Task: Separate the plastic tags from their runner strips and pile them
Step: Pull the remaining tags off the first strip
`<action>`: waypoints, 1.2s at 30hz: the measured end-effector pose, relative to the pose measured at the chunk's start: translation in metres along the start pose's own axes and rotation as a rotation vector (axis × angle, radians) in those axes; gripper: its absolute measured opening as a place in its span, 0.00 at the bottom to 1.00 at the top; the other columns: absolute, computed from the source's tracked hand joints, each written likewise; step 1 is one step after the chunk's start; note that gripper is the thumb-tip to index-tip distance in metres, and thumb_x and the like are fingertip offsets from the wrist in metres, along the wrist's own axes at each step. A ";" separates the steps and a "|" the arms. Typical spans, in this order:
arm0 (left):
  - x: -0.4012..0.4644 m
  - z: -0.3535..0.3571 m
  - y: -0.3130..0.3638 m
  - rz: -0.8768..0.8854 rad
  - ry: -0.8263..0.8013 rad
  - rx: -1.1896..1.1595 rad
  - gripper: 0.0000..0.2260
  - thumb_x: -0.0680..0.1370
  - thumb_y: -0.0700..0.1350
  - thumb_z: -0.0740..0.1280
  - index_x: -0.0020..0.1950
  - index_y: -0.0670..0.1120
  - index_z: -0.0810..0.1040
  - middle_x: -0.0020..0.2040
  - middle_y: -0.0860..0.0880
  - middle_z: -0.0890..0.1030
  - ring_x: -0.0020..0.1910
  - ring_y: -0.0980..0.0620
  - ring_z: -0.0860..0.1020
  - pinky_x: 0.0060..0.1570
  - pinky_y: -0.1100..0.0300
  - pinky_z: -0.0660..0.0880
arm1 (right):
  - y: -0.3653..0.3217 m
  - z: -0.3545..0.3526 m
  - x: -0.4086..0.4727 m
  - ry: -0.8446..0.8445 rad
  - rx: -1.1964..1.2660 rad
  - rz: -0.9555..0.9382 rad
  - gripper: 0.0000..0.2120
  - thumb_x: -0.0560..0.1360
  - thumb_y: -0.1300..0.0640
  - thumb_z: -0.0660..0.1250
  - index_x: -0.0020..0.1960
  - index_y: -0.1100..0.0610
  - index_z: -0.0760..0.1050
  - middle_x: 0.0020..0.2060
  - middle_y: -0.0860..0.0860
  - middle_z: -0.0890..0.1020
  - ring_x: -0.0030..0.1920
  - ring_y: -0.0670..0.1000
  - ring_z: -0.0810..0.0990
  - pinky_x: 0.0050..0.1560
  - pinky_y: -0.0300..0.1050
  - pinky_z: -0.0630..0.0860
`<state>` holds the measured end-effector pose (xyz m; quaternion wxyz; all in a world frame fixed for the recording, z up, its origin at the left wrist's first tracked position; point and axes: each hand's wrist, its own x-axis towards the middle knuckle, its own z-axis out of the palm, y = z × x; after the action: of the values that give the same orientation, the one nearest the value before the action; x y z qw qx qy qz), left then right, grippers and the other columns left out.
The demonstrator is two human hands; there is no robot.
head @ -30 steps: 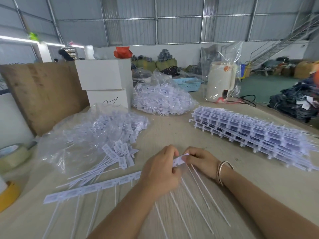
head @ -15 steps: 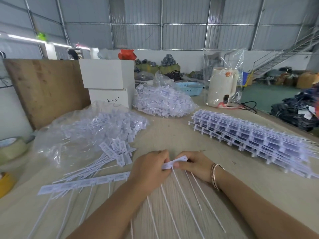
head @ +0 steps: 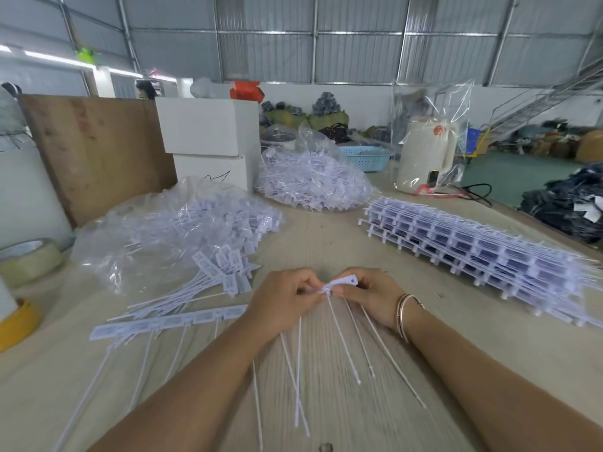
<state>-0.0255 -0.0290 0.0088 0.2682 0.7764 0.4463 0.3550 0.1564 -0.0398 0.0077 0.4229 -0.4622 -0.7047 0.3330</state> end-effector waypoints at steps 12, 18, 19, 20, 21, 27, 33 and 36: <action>-0.001 -0.002 0.001 0.036 0.082 0.364 0.09 0.73 0.51 0.70 0.47 0.50 0.73 0.41 0.53 0.78 0.42 0.52 0.77 0.40 0.56 0.73 | 0.012 -0.002 0.019 0.255 -0.391 0.200 0.07 0.72 0.57 0.70 0.44 0.61 0.80 0.38 0.50 0.76 0.45 0.54 0.76 0.48 0.43 0.71; -0.002 -0.007 0.007 0.025 0.066 0.429 0.12 0.72 0.49 0.71 0.42 0.49 0.67 0.42 0.50 0.74 0.44 0.48 0.75 0.38 0.57 0.66 | 0.003 0.007 0.016 0.423 -0.415 0.193 0.10 0.73 0.53 0.69 0.53 0.53 0.77 0.52 0.51 0.76 0.54 0.53 0.75 0.61 0.52 0.67; -0.002 -0.007 0.007 0.038 0.071 0.427 0.13 0.72 0.48 0.71 0.42 0.49 0.66 0.42 0.50 0.73 0.44 0.48 0.74 0.38 0.57 0.66 | 0.000 0.008 0.012 0.457 -0.410 0.118 0.06 0.74 0.53 0.68 0.50 0.50 0.78 0.50 0.48 0.76 0.53 0.51 0.75 0.60 0.52 0.66; -0.001 -0.007 0.008 0.053 0.082 0.420 0.13 0.72 0.47 0.71 0.43 0.48 0.66 0.42 0.50 0.72 0.43 0.47 0.74 0.37 0.57 0.65 | -0.004 0.009 0.008 0.442 -0.418 0.055 0.04 0.74 0.50 0.66 0.47 0.48 0.78 0.48 0.46 0.76 0.52 0.49 0.74 0.58 0.48 0.63; 0.000 -0.006 0.009 0.071 0.096 0.399 0.13 0.72 0.46 0.71 0.43 0.48 0.65 0.42 0.49 0.72 0.42 0.47 0.73 0.37 0.57 0.65 | -0.008 0.012 0.005 0.375 -0.454 0.025 0.08 0.74 0.45 0.64 0.44 0.47 0.79 0.46 0.44 0.75 0.52 0.48 0.73 0.53 0.45 0.58; -0.003 -0.006 0.013 0.179 0.048 0.293 0.13 0.72 0.46 0.71 0.45 0.47 0.67 0.44 0.51 0.71 0.41 0.50 0.73 0.36 0.59 0.66 | -0.013 0.023 0.006 0.023 -0.288 0.123 0.12 0.75 0.49 0.65 0.40 0.57 0.78 0.40 0.51 0.76 0.47 0.50 0.73 0.52 0.45 0.67; -0.006 -0.022 0.007 0.126 -0.084 0.384 0.10 0.72 0.46 0.67 0.50 0.52 0.69 0.44 0.57 0.73 0.41 0.53 0.75 0.37 0.57 0.71 | -0.009 0.014 0.010 0.168 0.035 0.143 0.07 0.76 0.64 0.63 0.39 0.61 0.73 0.36 0.57 0.72 0.41 0.51 0.70 0.47 0.44 0.66; -0.007 -0.012 0.007 0.198 0.038 0.424 0.07 0.74 0.44 0.67 0.48 0.48 0.70 0.44 0.53 0.74 0.41 0.50 0.76 0.39 0.52 0.73 | -0.009 0.014 0.011 0.121 0.045 0.131 0.09 0.75 0.64 0.63 0.36 0.59 0.73 0.33 0.53 0.73 0.39 0.48 0.70 0.46 0.42 0.67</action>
<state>-0.0343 -0.0373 0.0186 0.0544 0.8486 0.4374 0.2925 0.1381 -0.0338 0.0125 0.4522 -0.5168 -0.6386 0.3472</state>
